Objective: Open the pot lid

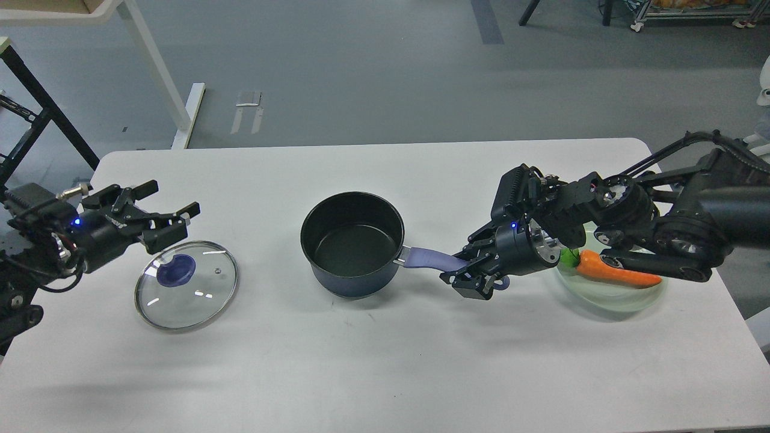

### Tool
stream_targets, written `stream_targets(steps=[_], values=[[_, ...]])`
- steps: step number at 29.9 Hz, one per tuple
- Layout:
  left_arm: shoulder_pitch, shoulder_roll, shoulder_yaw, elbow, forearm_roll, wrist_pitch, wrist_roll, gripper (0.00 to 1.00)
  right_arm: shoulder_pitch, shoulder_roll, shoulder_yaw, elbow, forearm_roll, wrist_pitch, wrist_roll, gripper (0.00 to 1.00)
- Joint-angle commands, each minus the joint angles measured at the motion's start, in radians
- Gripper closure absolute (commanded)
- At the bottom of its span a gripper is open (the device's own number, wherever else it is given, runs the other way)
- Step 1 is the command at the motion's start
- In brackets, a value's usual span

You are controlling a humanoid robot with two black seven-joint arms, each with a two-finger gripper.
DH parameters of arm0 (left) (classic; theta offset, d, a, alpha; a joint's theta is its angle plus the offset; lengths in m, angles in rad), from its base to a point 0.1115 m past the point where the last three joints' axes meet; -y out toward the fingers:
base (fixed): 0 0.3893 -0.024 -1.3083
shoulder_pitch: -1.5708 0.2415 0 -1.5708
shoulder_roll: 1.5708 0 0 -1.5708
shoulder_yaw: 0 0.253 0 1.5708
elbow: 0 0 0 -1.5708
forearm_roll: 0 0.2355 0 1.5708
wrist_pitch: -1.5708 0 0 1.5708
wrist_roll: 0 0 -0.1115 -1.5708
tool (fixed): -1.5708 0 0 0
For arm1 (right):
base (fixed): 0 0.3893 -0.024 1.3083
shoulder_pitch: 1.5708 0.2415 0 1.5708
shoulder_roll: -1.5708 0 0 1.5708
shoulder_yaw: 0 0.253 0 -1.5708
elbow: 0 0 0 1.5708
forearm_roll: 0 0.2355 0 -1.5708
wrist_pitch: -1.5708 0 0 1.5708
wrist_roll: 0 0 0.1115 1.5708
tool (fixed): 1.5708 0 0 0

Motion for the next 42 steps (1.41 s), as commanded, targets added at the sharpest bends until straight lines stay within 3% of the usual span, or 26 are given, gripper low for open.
stream_targets(steps=[1,8,9,14,21,29,33,40,42], values=[[-0.06,0.004,-0.001,-0.004,-0.187,-0.1,0.0,0.01,0.0,0.005,0.0,0.0,0.001,0.002,0.0,0.38],[-0.083,0.004,-0.011,-0.02,-0.23,-0.167,0.0,0.01,0.003,-0.002,0.004,0.005,0.007,0.002,0.0,0.05],[-0.085,0.004,-0.015,-0.018,-0.231,-0.183,0.0,0.01,0.006,-0.007,0.01,0.008,0.009,0.002,0.0,0.04],[-0.109,0.004,-0.028,-0.02,-0.426,-0.276,0.0,0.01,0.05,-0.073,0.09,0.026,0.128,0.004,0.0,0.03],[-0.134,0.007,-0.041,-0.017,-1.034,-0.516,0.0,0.01,0.041,-0.171,0.276,0.038,0.522,-0.006,0.0,0.02],[-0.127,-0.026,-0.059,-0.009,-1.27,-0.542,0.0,0.01,-0.215,-0.18,0.581,0.003,1.152,-0.065,0.0,0.03],[-0.097,-0.065,-0.1,0.003,-1.333,-0.56,0.0,0.01,-0.382,-0.109,0.797,-0.046,1.304,-0.073,0.0,0.02],[0.006,-0.167,-0.218,0.094,-1.385,-0.726,0.0,0.01,-0.581,0.122,1.053,-0.21,1.366,-0.058,0.0,0.01],[0.037,-0.197,-0.287,0.118,-1.399,-0.743,0.04,0.01,-0.598,0.158,1.084,-0.259,1.369,-0.023,0.0,0.0]])
